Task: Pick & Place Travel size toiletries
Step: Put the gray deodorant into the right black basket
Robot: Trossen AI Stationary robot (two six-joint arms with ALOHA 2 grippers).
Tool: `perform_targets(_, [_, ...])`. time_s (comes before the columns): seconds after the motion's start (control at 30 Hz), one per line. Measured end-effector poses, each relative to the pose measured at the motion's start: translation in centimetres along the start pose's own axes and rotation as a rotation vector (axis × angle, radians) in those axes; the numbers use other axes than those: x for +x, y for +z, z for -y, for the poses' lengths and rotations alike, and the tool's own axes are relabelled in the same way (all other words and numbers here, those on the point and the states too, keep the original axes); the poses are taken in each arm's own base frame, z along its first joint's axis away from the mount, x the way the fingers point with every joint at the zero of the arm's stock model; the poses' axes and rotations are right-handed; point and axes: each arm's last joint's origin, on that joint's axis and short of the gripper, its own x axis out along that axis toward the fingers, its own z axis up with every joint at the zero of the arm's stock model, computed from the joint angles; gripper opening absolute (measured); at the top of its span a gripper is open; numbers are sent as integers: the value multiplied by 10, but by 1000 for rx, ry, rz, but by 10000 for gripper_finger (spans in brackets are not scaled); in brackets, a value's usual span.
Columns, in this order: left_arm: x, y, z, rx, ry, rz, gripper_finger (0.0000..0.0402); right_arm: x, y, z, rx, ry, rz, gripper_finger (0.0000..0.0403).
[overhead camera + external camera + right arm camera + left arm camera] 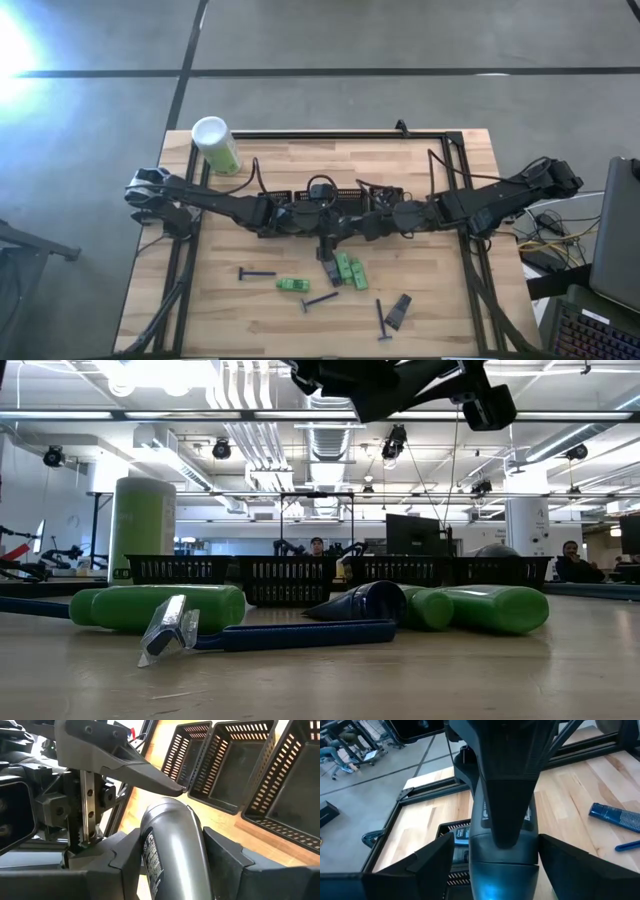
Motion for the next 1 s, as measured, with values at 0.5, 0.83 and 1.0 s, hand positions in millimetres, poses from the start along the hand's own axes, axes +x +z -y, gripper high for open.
perform_targets(0.5, [-10, -27, 1, -12, 30, -307, 293, -20, 4, 24, -54, -242, -8, 167])
perform_targets(0.83, [-16, -35, 1, -81, 41, -396, 289, -21, 21, 71, -98, -565, -36, 167])
perform_targets(1.0, [-16, -36, 1, -93, 40, -410, 289, -14, 40, 80, -139, -625, 39, 167])
